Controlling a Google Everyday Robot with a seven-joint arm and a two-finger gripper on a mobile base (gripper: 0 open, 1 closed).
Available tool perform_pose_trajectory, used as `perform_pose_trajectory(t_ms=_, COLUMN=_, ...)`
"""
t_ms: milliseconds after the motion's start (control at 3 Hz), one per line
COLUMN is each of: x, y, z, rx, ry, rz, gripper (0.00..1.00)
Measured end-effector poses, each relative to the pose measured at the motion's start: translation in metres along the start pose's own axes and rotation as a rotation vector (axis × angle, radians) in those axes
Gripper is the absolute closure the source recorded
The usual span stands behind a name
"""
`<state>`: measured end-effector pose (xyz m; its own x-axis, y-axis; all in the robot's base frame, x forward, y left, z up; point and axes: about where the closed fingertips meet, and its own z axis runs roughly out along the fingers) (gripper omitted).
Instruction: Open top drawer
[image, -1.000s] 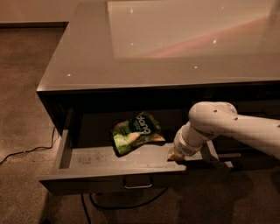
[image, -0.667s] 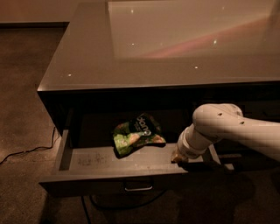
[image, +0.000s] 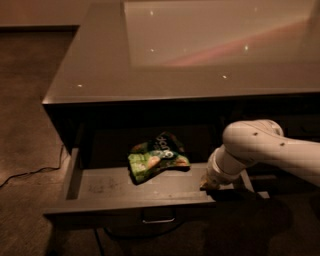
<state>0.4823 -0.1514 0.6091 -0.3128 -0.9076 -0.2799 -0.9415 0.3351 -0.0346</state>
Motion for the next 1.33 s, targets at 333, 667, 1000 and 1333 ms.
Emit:
perform_pose_trajectory(t_ms=333, x=0.015, y=0.016, z=-0.014, rx=0.000, ry=0.041, rz=-0.006, gripper=1.00)
perform_pose_trajectory(t_ms=667, x=0.021, y=0.034, z=-0.017, rx=0.000, ry=0.045, rz=-0.014, gripper=1.00)
perform_pose_trajectory(t_ms=1000, x=0.038, y=0.059, z=-0.033, rx=-0.012, ry=0.027, rz=0.009, gripper=1.00)
perform_pose_trajectory(t_ms=1333, x=0.036, y=0.057, z=-0.033, rx=-0.012, ry=0.027, rz=0.009, gripper=1.00)
